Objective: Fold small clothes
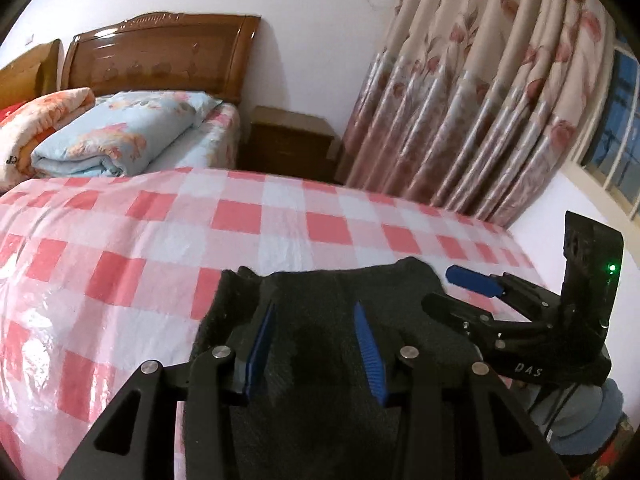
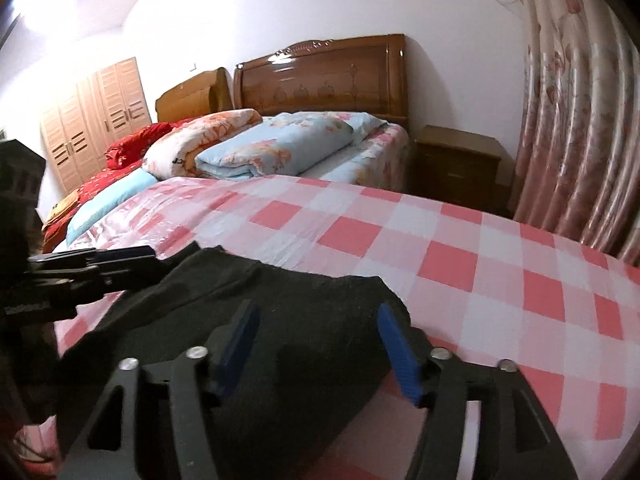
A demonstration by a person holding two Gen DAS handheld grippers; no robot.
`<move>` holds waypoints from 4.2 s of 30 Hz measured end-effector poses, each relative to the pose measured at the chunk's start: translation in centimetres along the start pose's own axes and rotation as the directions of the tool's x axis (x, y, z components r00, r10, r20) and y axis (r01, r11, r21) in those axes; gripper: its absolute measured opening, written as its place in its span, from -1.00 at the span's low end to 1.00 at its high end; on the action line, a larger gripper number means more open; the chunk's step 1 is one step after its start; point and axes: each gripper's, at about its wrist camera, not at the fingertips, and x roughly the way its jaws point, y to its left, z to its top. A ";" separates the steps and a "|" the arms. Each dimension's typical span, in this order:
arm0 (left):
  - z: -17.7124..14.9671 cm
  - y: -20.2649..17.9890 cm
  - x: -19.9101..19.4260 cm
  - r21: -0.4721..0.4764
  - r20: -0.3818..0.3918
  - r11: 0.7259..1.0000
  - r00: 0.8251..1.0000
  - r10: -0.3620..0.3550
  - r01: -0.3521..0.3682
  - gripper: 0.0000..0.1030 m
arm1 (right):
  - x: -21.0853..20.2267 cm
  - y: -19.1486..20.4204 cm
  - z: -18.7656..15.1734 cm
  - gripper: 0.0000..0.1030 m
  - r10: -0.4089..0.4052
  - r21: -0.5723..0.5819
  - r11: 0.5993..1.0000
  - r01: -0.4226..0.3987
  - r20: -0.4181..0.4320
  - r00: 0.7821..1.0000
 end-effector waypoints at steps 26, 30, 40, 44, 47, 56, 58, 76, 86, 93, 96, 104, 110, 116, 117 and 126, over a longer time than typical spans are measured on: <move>-9.7 -2.0 -8.0 0.105 0.098 0.985 0.987 0.130 -0.140 -0.05 | -8.7 12.9 -9.3 1.00 -0.116 -0.198 0.973 0.117 0.013 0.993; -11.5 -1.4 -7.3 0.085 0.107 0.987 0.986 0.125 -0.134 -0.01 | -8.2 13.1 -10.5 1.00 -0.137 -0.182 0.974 0.134 0.000 0.991; -12.6 -0.9 -12.0 0.027 0.229 0.993 0.968 0.102 -0.111 -0.02 | -14.3 13.0 -10.1 1.00 -0.083 -0.084 0.992 0.096 0.146 0.986; -12.8 0.1 -9.1 -0.011 0.142 0.988 0.978 0.156 -0.156 0.03 | -11.6 12.8 -8.0 1.00 -0.100 -0.046 0.993 0.108 0.147 0.984; -13.1 0.1 -9.0 0.013 0.131 0.987 0.979 0.158 -0.161 0.03 | -8.1 13.2 -8.8 1.00 -0.132 -0.072 0.988 0.136 0.059 0.989; -11.9 -1.1 -12.5 0.075 0.234 0.964 0.944 0.233 -0.256 0.03 | -9.4 14.7 -6.8 1.00 -0.125 -0.102 0.985 0.138 0.125 0.984; -11.9 -0.9 -12.9 0.084 0.245 0.956 0.936 0.254 -0.282 0.03 | -8.0 15.3 -6.2 1.00 -0.132 -0.126 0.981 0.146 0.111 0.985; -12.9 2.9 -14.1 0.037 0.230 0.956 0.934 0.275 -0.291 0.03 | -1.8 19.5 -4.7 1.00 -0.128 -0.225 0.966 0.124 -0.003 0.992; -10.7 0.8 -14.0 0.080 0.236 0.967 0.947 0.217 -0.241 0.03 | -10.0 15.1 -5.4 1.00 -0.128 -0.129 0.980 0.150 0.167 0.978; -3.8 -5.0 -8.8 0.189 0.165 0.976 0.983 0.078 -0.109 0.03 | -8.8 9.8 -6.7 1.00 -0.202 0.036 0.979 0.199 0.112 0.973; -3.6 -5.9 -3.8 0.224 0.048 0.972 0.997 0.056 -0.065 0.03 | -7.2 9.1 -8.1 1.00 -0.198 0.033 0.980 0.196 0.059 0.978; -5.0 -4.7 -2.0 0.209 0.030 0.975 0.997 0.074 -0.078 0.04 | -9.1 9.2 -8.0 1.00 -0.197 0.056 0.980 0.191 0.123 0.973; -4.2 -4.8 -0.5 0.220 -0.013 0.969 0.993 0.119 -0.114 0.05 | -7.2 9.6 -8.8 1.00 -0.175 0.061 0.984 0.169 0.106 0.979; -5.3 -4.3 -2.1 0.182 0.029 0.977 0.994 0.108 -0.111 0.05 | -8.0 10.0 -8.6 1.00 -0.202 0.046 0.979 0.198 0.101 0.974; -5.9 -4.0 -3.3 0.164 0.054 0.981 0.994 0.097 -0.105 0.05 | -8.4 10.4 -8.6 1.00 -0.206 0.028 0.978 0.204 0.118 0.971; -8.8 -1.4 -5.3 0.066 0.071 0.994 0.994 0.082 -0.087 0.16 | -8.4 12.7 -9.6 1.00 -0.196 -0.049 0.978 0.203 0.118 0.973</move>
